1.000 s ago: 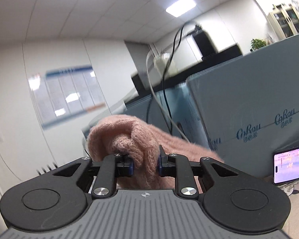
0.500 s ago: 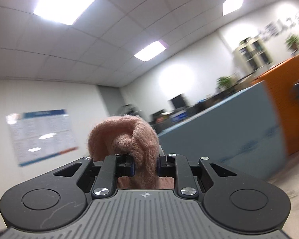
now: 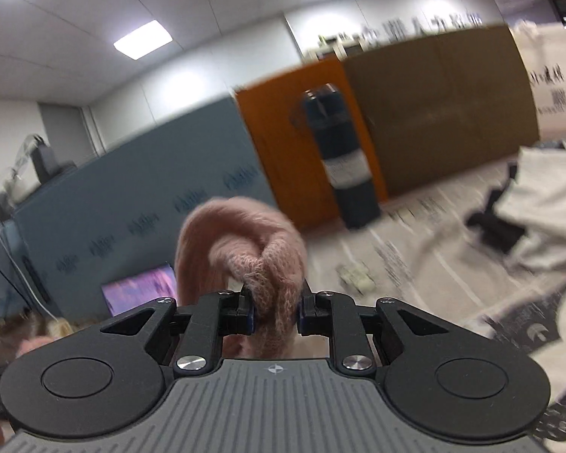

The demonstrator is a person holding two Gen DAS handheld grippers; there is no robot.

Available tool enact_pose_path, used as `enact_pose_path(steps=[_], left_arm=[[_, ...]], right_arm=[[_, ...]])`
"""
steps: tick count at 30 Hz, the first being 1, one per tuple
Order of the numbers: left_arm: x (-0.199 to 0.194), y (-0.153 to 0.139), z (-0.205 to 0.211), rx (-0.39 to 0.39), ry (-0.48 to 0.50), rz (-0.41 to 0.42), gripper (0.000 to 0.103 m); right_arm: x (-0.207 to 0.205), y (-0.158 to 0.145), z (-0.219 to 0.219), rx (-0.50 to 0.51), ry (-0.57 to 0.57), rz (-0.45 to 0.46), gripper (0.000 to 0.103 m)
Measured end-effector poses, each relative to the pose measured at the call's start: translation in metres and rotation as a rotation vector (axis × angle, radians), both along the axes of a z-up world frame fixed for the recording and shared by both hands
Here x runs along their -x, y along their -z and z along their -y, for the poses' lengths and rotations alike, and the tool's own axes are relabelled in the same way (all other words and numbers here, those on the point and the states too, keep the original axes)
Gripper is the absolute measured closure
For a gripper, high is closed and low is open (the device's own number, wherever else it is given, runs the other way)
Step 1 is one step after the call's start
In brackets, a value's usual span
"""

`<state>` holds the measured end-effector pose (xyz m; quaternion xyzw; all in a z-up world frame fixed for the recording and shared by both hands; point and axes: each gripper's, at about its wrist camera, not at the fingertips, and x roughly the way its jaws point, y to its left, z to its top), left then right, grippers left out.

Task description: Fold clothes

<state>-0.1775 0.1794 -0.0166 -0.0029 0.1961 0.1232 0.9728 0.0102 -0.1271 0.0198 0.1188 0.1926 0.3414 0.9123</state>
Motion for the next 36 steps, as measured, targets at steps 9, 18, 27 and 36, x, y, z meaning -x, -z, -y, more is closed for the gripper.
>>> enact_pose_path(steps=[9, 18, 27, 36], left_arm=[[0.005, 0.0, -0.004, -0.126, -0.051, -0.087, 0.039], [-0.015, -0.022, 0.003, -0.204, 0.046, -0.028, 0.024], [-0.056, -0.003, -0.025, 0.029, 0.132, -0.187, 0.023], [-0.061, 0.013, -0.024, 0.206, 0.24, -0.208, 0.066]], right_arm=[[0.018, 0.01, 0.002, 0.227, -0.111, 0.154, 0.023], [0.03, 0.019, -0.016, 0.42, -0.281, 0.261, 0.005], [-0.018, 0.027, -0.035, 0.358, -0.331, 0.044, 0.014], [-0.029, 0.02, -0.012, 0.333, -0.213, 0.072, 0.085]])
